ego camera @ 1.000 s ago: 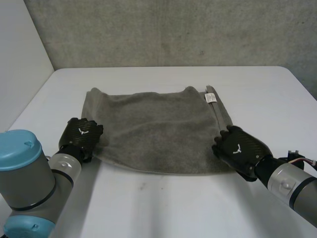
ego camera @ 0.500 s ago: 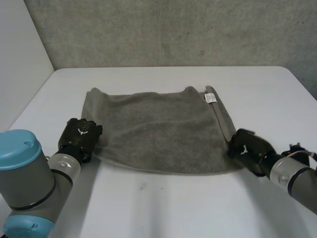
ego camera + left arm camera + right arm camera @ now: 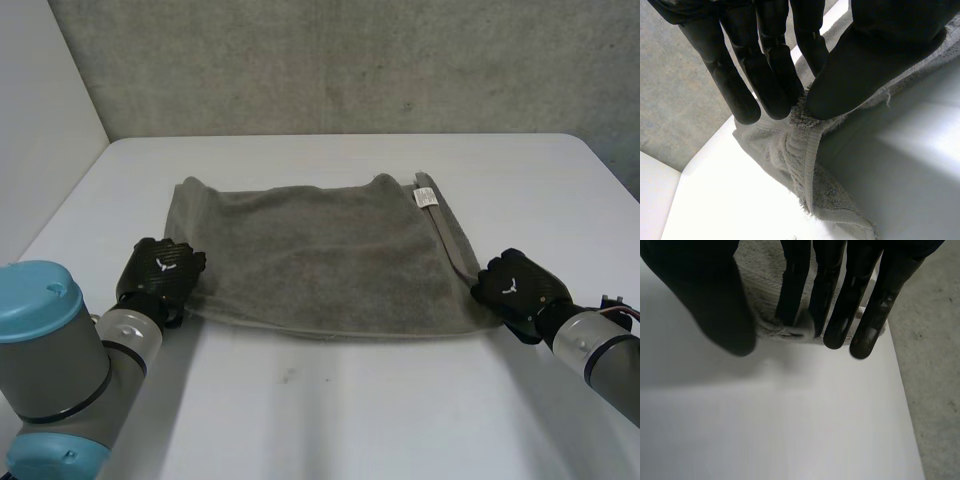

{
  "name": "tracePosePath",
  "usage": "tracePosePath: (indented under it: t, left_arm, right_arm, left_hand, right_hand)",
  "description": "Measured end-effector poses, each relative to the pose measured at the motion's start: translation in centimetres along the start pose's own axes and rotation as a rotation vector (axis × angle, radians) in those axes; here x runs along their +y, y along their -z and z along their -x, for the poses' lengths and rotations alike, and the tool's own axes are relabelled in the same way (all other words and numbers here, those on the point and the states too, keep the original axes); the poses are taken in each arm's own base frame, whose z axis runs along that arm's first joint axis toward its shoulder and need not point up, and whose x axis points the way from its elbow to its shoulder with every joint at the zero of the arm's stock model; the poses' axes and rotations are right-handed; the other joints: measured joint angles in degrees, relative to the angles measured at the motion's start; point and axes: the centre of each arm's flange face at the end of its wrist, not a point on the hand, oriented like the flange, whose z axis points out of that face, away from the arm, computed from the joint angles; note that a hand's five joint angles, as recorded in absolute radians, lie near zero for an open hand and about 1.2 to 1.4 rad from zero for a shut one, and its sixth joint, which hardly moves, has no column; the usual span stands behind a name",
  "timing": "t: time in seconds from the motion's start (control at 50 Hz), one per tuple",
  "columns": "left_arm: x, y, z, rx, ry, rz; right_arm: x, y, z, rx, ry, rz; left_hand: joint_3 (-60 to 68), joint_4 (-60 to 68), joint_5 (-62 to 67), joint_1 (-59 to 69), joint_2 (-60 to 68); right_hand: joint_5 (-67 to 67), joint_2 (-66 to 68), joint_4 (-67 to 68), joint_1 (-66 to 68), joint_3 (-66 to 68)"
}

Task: Fold the towel.

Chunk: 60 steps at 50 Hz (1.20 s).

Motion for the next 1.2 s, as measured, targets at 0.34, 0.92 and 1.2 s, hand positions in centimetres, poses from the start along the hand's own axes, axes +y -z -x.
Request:
tracePosePath:
  t: [0.34,0.92,1.2]
  left_arm:
    - [-0.8,0.2,0.5,-0.008,-0.002,-0.012]
    - [-16.8,7.0,9.1,-0.077,0.002,-0.255]
    - [-8.2,-4.1,3.5,0.118,-0.011,0.069]
  right_arm:
    - [0.2,-0.3,-3.1,0.12,-0.292,-0.015]
    - [-12.2,11.3,-19.1,0.332,-0.444,-0.041]
    - [-8.1,1.3,-12.6,0.14,-0.37,0.231]
  left_hand:
    - [0.0,0.0,0.0,0.0,0.0]
    - [0.0,0.0,0.0,0.0,0.0]
    - [0.0,0.0,0.0,0.0,0.0]
  right_hand:
    - [16.3,15.1,16.5,11.3,16.1]
    - [16.5,15.1,16.5,11.3,16.5]
    - [16.5,15.1,16.5,11.3,16.5]
